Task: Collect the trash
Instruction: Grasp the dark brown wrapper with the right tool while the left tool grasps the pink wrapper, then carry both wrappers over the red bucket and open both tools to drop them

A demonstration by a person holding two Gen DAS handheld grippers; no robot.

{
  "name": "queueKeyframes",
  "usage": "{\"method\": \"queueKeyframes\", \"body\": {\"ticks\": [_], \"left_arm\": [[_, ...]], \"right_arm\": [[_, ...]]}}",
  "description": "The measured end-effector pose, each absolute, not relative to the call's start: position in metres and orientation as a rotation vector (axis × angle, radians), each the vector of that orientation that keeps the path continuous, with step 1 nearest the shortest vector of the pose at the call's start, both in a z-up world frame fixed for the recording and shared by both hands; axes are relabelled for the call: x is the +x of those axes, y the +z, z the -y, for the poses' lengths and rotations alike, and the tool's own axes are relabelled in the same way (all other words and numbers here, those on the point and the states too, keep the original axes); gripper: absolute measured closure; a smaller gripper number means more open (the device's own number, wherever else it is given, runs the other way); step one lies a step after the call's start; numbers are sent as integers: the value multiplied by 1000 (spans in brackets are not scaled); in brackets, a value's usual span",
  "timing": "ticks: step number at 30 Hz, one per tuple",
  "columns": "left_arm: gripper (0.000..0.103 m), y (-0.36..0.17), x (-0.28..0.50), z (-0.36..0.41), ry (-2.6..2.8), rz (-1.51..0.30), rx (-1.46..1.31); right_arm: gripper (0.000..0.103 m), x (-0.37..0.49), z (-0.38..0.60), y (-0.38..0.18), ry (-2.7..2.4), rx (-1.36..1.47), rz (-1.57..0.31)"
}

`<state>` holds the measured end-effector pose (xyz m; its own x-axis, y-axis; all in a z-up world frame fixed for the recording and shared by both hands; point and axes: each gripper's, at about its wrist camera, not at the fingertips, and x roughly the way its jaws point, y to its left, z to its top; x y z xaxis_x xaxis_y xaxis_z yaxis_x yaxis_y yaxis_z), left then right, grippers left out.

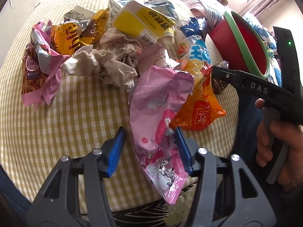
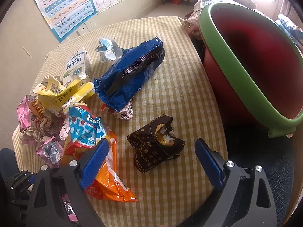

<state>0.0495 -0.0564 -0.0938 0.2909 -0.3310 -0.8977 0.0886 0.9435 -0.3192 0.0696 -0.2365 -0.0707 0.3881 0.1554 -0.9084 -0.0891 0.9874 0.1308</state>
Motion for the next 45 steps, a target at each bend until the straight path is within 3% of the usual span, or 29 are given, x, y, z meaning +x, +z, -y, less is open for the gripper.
{"method": "queueKeyframes", "body": {"ticks": [2,6,19,32,45], "left_arm": [[67,-95,51,58,-287,-1248,-224],[76,-96,51,53,-289,-1241,-247],[83,-71,32,26,-275,-1169,-270],[84,0,26,23,-259,-997,-227],[84,49,97,106,-388,-905,-143]], "right_arm": [[30,71,235,-74,159,55,-1173],[49,71,235,-80,170,38,-1202],[50,60,234,-54,209,74,-1113],[50,51,267,-10,195,148,-975],[50,61,349,25,61,207,-838]]}}
